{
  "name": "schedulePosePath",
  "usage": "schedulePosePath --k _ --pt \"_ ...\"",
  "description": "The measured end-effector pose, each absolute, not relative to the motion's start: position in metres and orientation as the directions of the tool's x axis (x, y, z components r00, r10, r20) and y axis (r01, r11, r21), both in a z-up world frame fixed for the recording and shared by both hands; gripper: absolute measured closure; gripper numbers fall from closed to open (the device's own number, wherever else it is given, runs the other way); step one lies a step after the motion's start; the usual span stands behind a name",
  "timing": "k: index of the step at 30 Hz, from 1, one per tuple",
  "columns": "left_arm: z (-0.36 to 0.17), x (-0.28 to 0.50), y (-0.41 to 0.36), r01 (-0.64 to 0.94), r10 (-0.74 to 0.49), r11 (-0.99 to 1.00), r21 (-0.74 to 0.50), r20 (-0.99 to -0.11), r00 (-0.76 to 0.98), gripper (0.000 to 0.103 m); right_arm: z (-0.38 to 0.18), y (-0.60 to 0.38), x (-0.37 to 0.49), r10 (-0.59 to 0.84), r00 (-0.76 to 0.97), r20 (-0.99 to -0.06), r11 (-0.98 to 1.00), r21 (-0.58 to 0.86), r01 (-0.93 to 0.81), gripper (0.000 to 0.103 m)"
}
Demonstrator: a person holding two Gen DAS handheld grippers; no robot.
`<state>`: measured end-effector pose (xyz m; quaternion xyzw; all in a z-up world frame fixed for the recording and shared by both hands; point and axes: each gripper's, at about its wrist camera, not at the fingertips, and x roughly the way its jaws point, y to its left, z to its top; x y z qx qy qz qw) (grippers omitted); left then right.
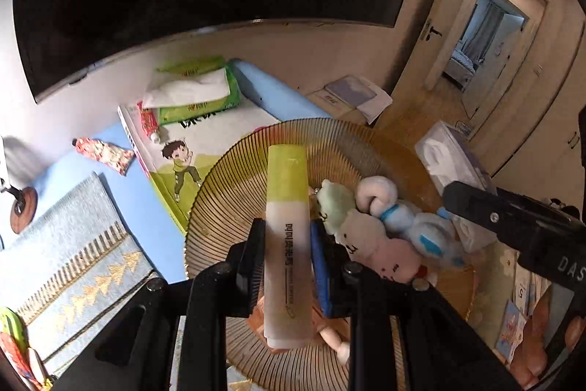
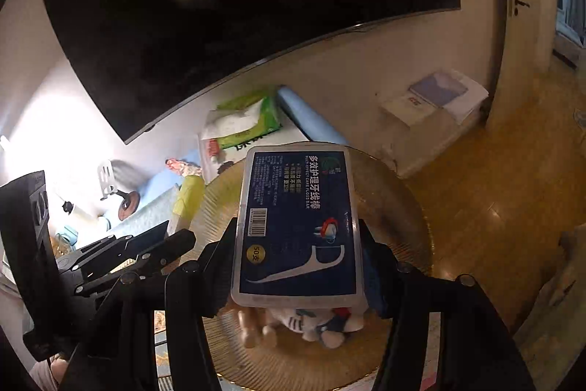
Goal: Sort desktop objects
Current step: 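Open both tools over the amber plate to drop the highlighter and floss-pick box, then move both open tools back over the desk items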
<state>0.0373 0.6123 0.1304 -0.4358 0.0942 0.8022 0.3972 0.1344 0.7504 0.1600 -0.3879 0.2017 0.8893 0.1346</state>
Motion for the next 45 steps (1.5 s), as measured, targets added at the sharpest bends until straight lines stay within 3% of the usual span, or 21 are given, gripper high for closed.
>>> schedulePosePath --k 11,12,16,21,24,33,40,45 --pt "0.101 0.024 0.619 -0.662 0.513 -0.710 -0.242 -0.821 -0.250 0.082 0.133 0.757 0.095 0.099 -0.613 -0.784 -0.917 0.167 -0.362 0.045" --pt "0.100 0.022 0.617 -0.651 0.512 -0.716 -0.253 -0.824 -0.243 0.079 0.132 0.756 0.093 0.097 -0.608 -0.788 -0.919 0.164 -0.359 0.045" --pt "0.102 0.022 0.607 -0.621 0.528 -0.725 -0.297 -0.819 -0.224 0.045 0.129 0.756 0.087 0.073 -0.598 -0.798 -0.917 0.183 -0.355 0.045" --pt "0.126 0.042 0.581 -0.619 0.555 -0.716 -0.323 -0.801 -0.223 0.038 0.134 0.758 0.093 0.030 -0.577 -0.816 -0.906 0.221 -0.360 0.044" --pt "0.133 0.063 0.549 -0.599 0.564 -0.729 -0.331 -0.787 -0.251 0.026 0.146 0.759 0.106 0.025 -0.593 -0.805 -0.899 0.241 -0.365 0.044" --pt "0.115 0.085 0.424 -0.402 0.467 -0.853 -0.331 -0.830 -0.307 0.026 0.168 0.716 0.127 0.037 -0.631 -0.775 -0.924 0.213 -0.316 0.038" --pt "0.096 0.075 0.309 -0.174 0.418 -0.909 -0.380 -0.839 -0.350 0.026 0.167 0.619 0.105 -0.149 -0.612 -0.776 -0.948 0.288 -0.134 0.035" --pt "0.083 0.073 0.236 -0.043 0.386 -0.915 -0.400 -0.844 -0.373 0.026 0.145 0.535 0.091 -0.345 -0.493 -0.799 -0.917 0.398 -0.003 0.035"
